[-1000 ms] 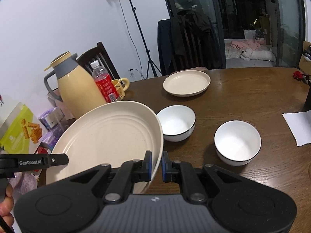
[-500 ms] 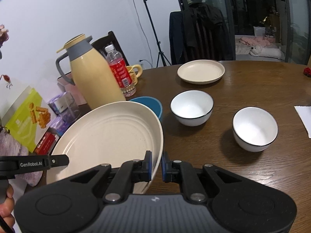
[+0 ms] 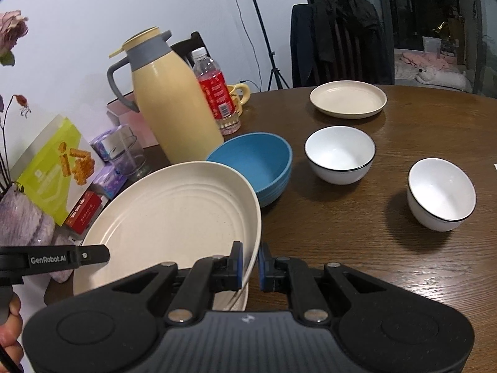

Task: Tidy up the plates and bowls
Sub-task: 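Carry the held cream plate with both grippers back toward the placed large plate, then lower the held plate onto the large cream plate with both grippers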

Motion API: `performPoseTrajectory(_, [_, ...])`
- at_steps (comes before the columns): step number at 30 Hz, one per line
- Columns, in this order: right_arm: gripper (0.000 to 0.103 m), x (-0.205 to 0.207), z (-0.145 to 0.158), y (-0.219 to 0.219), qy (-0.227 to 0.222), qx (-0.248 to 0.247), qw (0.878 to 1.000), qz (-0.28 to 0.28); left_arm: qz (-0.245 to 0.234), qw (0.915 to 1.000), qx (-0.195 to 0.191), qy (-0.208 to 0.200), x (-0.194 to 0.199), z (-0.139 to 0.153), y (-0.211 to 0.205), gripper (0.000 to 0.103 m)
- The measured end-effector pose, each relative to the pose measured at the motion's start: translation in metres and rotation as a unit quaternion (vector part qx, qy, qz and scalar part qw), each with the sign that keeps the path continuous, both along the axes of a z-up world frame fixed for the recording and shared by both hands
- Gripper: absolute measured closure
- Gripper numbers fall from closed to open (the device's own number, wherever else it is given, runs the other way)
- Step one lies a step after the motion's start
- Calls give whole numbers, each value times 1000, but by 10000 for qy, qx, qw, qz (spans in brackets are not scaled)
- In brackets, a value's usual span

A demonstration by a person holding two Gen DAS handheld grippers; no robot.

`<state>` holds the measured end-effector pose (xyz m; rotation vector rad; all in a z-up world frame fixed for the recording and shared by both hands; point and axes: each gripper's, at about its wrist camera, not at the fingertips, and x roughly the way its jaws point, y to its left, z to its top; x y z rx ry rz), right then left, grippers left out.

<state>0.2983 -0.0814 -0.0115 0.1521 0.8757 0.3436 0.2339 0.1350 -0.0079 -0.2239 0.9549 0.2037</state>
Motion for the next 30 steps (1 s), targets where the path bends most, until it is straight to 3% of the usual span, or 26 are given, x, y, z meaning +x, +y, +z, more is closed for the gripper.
performPoseTrajectory(30, [93,7,-20,43,234,-121,9984,507,444,9987,-105,205,-12,-24,39,84])
